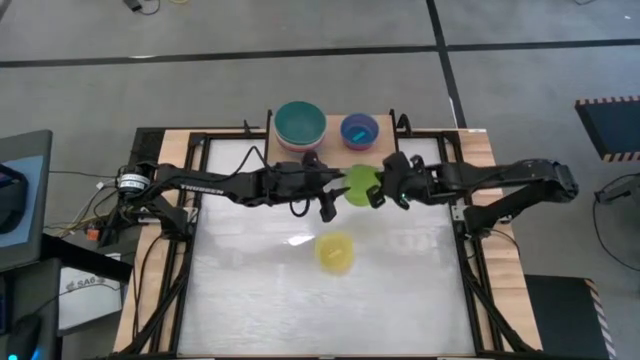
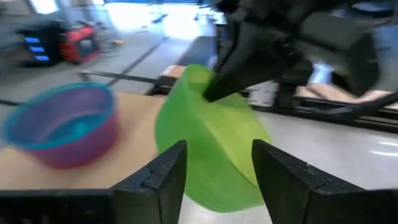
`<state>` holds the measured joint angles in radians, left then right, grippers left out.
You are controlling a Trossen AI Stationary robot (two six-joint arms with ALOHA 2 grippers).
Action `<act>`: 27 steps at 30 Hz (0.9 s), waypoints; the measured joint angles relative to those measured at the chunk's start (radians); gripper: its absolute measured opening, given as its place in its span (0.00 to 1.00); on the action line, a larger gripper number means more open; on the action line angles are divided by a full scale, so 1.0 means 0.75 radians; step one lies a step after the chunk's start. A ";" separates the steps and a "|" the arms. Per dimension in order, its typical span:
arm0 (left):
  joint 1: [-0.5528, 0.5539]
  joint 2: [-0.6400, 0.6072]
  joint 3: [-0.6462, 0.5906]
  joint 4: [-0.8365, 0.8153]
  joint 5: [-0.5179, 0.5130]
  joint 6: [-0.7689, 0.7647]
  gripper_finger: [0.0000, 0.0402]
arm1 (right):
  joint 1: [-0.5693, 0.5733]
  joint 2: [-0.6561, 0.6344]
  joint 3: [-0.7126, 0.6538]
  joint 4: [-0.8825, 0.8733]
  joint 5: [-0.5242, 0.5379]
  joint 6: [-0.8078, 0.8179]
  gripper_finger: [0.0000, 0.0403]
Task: Place and stack bowls onto a shelf
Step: Stack the green bowl on top of the light blue bowl on the shelf
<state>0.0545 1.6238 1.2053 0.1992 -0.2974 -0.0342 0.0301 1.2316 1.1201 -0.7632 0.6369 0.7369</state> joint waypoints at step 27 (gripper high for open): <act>-0.012 -0.026 0.171 -0.095 -0.391 0.179 0.00 | 0.076 -0.055 0.359 0.092 0.025 -0.493 0.40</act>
<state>0.0458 1.6043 1.3333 0.1277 -0.5906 0.1000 0.0868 1.1903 1.3894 -0.6944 0.6558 0.3671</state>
